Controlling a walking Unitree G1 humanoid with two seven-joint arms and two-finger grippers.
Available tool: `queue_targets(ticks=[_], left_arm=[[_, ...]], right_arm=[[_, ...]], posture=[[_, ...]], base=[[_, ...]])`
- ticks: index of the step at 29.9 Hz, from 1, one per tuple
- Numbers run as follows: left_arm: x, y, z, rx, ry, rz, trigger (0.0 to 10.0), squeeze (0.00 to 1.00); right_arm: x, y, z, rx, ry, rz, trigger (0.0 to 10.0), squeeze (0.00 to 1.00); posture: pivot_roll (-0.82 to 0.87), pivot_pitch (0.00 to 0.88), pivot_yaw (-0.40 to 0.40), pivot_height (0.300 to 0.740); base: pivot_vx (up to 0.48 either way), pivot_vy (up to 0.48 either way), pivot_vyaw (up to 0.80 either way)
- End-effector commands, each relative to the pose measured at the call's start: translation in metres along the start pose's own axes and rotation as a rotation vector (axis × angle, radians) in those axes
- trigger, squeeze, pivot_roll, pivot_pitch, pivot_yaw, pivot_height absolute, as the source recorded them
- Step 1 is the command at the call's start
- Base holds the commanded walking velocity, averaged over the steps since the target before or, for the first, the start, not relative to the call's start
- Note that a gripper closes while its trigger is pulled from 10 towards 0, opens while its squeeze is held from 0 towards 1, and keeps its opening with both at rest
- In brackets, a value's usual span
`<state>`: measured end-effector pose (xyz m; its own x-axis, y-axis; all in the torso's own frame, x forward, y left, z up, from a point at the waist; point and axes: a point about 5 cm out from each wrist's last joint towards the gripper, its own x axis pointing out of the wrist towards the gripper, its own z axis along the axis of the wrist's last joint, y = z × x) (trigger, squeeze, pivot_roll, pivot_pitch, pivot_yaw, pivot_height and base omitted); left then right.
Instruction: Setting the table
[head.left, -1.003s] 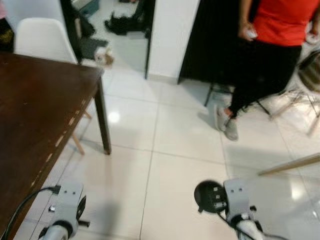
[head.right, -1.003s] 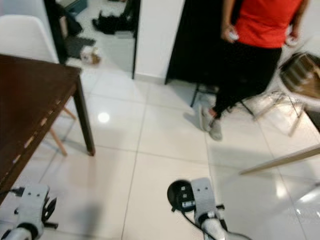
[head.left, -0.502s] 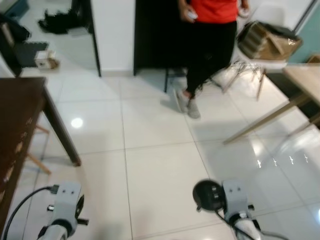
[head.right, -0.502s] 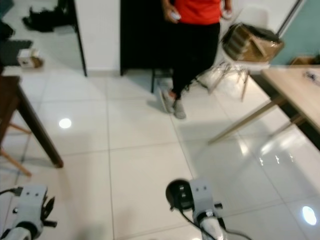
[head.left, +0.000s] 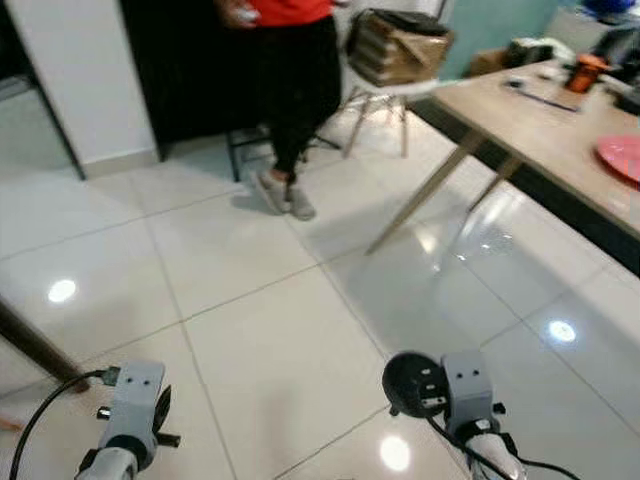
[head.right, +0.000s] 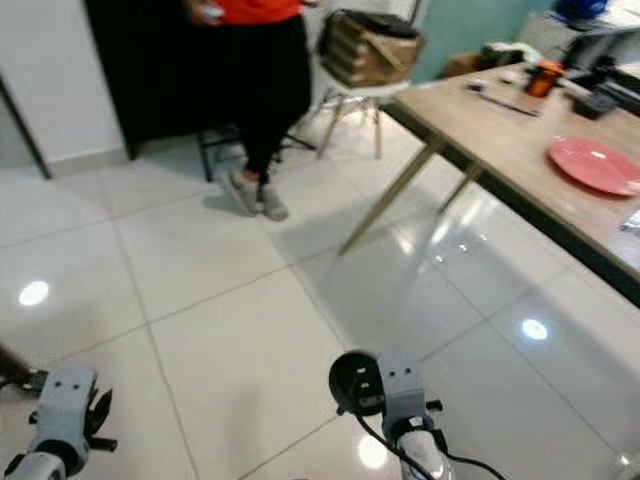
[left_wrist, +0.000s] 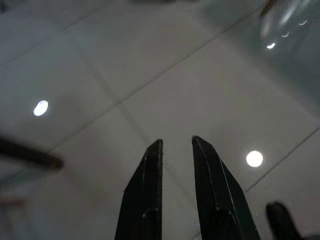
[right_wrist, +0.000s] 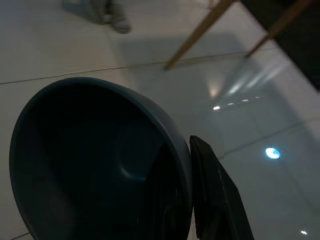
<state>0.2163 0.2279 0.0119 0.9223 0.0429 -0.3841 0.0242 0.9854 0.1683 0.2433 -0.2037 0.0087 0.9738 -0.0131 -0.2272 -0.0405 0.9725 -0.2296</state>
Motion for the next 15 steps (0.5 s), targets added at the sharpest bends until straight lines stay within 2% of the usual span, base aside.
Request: queue_targets(ticks=[1, 15], left_arm=[[-0.0051, 0.0027, -0.0105, -0.004, 0.039, 0.01, 10.0, 0.0], [-0.004, 0.0032, -0.0068, -0.031, 0.027, 0.025, 10.0, 0.0]], right_arm=[[-0.0037, 0.0034, -0.0046, 0.014, 0.01, 0.001, 8.3, 0.0], [-0.0022, 0.0048, -0.0021, 0.018, 0.0, 0.003, 8.2, 0.0]], posture=[[-0.03, 0.047, 0.014, 0.74], [-0.03, 0.048, 0.014, 0.74]], base=[[0.0, 0.0, -0.8], [0.0, 0.0, -0.8]])
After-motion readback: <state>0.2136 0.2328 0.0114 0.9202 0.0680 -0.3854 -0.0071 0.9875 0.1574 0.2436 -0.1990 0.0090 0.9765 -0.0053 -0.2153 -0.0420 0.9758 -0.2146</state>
